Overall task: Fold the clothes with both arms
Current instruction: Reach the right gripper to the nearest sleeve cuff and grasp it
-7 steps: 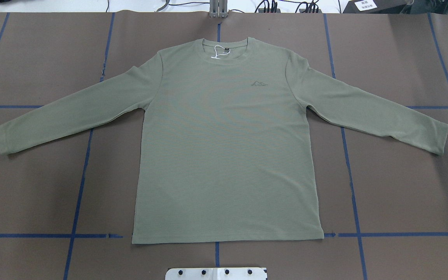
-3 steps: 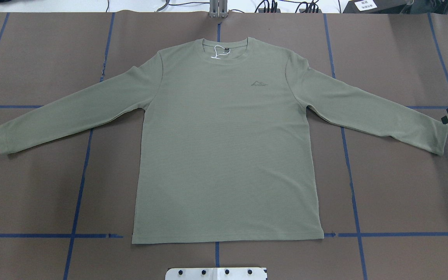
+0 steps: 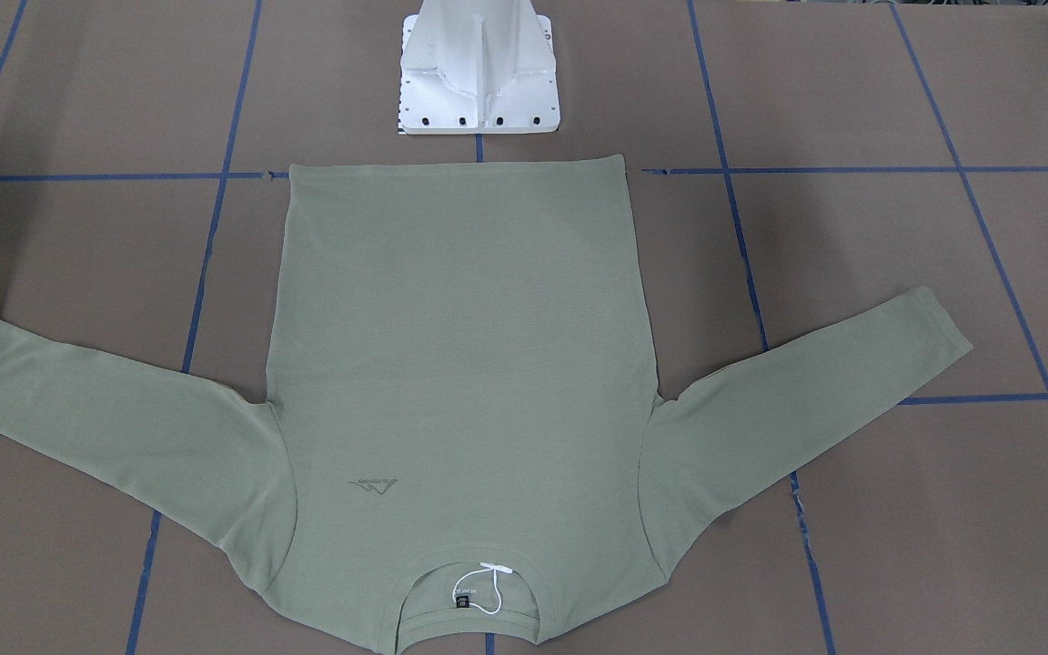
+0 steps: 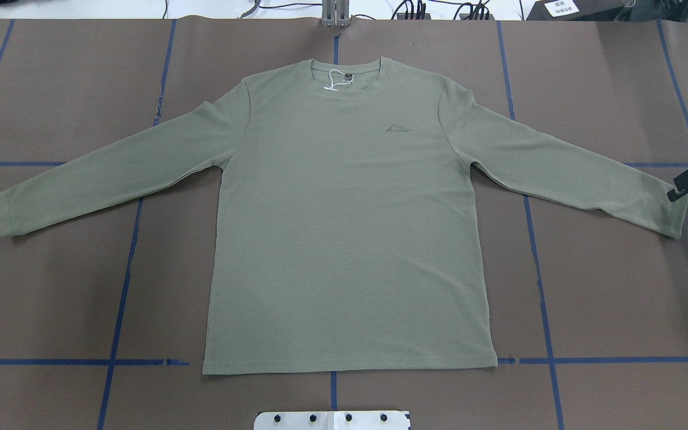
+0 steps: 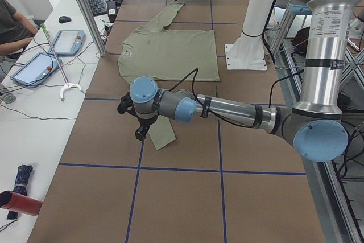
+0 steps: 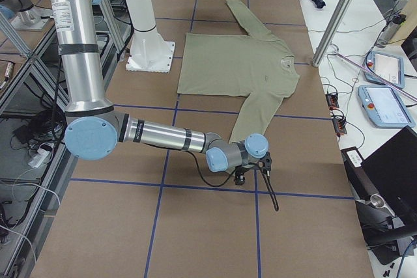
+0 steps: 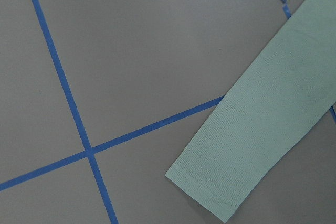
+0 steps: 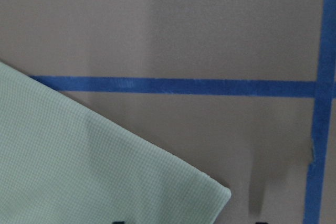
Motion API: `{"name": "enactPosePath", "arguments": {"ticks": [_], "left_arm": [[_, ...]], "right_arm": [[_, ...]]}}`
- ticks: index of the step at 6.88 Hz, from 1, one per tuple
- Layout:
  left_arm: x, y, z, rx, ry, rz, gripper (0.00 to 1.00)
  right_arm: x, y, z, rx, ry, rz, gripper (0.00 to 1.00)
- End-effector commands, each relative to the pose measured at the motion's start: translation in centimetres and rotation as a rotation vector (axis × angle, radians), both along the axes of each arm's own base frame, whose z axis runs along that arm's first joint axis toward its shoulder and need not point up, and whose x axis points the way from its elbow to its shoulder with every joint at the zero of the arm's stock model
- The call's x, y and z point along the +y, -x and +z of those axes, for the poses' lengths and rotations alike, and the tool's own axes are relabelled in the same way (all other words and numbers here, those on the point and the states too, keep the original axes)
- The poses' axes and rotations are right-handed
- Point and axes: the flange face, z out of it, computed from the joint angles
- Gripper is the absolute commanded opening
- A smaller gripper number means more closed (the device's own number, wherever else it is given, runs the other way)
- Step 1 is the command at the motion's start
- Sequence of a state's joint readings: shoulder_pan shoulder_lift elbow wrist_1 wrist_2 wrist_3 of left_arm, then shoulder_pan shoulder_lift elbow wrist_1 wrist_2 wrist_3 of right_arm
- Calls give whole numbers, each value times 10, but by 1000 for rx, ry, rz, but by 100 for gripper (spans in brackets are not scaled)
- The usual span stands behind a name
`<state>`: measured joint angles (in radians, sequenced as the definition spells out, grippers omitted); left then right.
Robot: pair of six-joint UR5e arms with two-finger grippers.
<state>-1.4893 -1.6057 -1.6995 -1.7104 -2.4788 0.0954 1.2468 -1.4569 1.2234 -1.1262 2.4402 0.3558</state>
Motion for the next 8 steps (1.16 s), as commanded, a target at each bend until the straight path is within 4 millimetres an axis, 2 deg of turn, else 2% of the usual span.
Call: {"name": "enactPosePath", "arguments": {"ticks": [1,3,4,5,6,7,8], "left_arm": [[3,0,3,0,5,1,100],[5,0,7,-1,11,1,100],[4,0,6,-1,9,2,100],[5,0,7,-1,11,1,100],[5,0,7,-1,11,1,100],[5,0,7,-1,10,1,100],[5,0,7,-1,11,1,100]], "right_arm": [[-3,9,-3,10,-9,-11,67],[0,5,2,23,-5,-7,27],[2,4,7,36,-2,-5,12],[1,4,6,35,-4,-5,14],[-3,5,1,32,-13,-3,41],[-5,5,0,32,-15,-2,48],[-5,5,1,37,-14,-1,47]]}}
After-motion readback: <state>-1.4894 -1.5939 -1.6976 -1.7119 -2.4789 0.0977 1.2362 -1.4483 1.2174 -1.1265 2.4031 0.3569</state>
